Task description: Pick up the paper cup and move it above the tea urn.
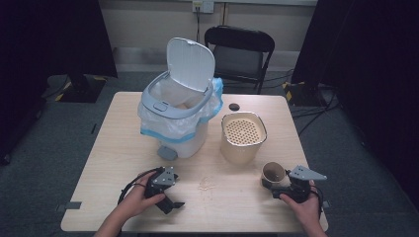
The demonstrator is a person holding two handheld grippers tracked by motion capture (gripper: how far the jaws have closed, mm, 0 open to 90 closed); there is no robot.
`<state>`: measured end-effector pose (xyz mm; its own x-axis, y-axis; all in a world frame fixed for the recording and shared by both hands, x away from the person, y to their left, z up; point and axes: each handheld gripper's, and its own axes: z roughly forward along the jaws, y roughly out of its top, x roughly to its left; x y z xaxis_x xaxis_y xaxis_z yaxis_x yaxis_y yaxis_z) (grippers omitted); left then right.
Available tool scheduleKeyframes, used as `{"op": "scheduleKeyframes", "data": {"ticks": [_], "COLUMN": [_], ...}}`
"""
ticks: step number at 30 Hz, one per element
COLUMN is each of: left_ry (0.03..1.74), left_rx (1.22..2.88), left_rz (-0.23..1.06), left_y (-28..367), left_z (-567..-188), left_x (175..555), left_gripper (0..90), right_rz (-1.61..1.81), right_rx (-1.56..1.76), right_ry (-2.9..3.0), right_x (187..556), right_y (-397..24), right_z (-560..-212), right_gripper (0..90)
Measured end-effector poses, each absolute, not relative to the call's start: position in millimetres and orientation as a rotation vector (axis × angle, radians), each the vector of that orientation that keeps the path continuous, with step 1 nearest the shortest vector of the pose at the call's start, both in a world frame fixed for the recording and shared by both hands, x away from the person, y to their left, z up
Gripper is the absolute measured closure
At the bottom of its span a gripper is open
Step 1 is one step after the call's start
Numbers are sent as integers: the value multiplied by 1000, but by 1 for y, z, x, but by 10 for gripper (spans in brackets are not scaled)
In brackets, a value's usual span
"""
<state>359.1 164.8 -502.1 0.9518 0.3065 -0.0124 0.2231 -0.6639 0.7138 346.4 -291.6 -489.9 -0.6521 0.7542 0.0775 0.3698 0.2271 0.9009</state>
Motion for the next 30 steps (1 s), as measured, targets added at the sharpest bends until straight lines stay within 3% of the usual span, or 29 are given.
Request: {"op": "scheduleKeyframes", "data": {"ticks": [30], "left_ry": [373], "left_rx": [2319], "left_rz": [136], "left_y": [165], "left_z": [-502], "left_x": [359], "left_gripper": [0], "right_rz": [1344], "right_rx": [1026], "right_ry": [2107], "right_x": [357], "right_y": [-292], "right_z": [-476], "right_gripper": [242]}}
